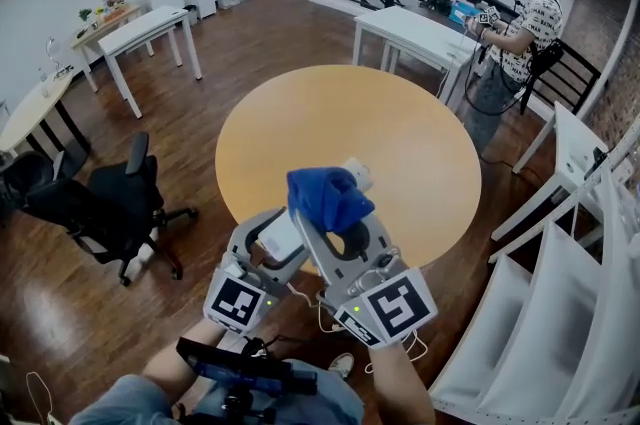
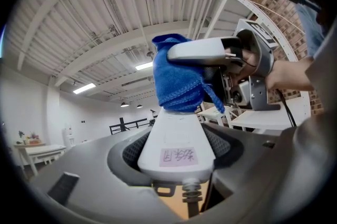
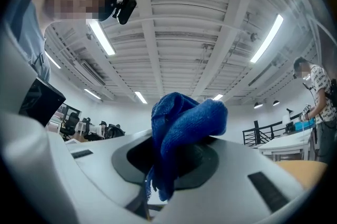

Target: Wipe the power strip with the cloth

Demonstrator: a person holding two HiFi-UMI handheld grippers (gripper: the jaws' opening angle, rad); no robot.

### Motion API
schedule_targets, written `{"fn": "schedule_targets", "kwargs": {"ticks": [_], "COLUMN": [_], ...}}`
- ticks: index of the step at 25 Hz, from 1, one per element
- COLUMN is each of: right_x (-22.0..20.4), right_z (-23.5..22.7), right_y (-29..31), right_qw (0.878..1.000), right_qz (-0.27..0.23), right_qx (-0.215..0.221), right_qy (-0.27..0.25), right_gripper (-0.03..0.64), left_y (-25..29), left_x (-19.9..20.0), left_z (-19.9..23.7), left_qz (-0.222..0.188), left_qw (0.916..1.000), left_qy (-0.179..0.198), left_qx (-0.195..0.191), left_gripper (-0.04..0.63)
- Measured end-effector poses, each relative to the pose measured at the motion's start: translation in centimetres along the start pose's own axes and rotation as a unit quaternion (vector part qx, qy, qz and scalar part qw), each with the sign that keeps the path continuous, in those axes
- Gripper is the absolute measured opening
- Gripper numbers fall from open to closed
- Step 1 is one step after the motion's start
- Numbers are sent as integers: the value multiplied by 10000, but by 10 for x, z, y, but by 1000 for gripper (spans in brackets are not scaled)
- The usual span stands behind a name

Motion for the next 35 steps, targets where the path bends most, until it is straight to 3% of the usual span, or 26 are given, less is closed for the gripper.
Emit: {"fn": "schedule_targets", "kwargs": {"ticks": [14,21,23,29,35], "right_x": [-24,-10,-13,-24,-15], "right_z": [42,10,2,1,-20], "right_y": [10,-22,-27,-32,-43], "right_qw": [9964,9994,9988,9987,9966], "right_qz": [324,-124,-148,-43,-165], "right_qx": [581,-321,-457,-494,-803], "right_qy": [528,-93,-1,130,-15], "right_gripper": [75,75,75,75,75], "left_y": [4,-3,-4,-4,-8], "left_x": [-2,-10,-8,-1,-3], "left_z": [5,30,34,30,27], "left_qz": [19,-54,-103,-238,-306], "left_qw": [9998,9968,9959,9956,9962], "left_qy": [-168,-767,-865,-891,-811], "left_qx": [42,227,260,152,-30], "left_gripper": [295,295,295,295,295]}}
Point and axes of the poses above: the fingertips, and each gripper's own axes: y forward along the fingers, z to its left, x out of its top, the point moved 9 cm from there along -y, backward along the fingers, and after that the axes turned 5 degrees about y, right-handed, at the moved point
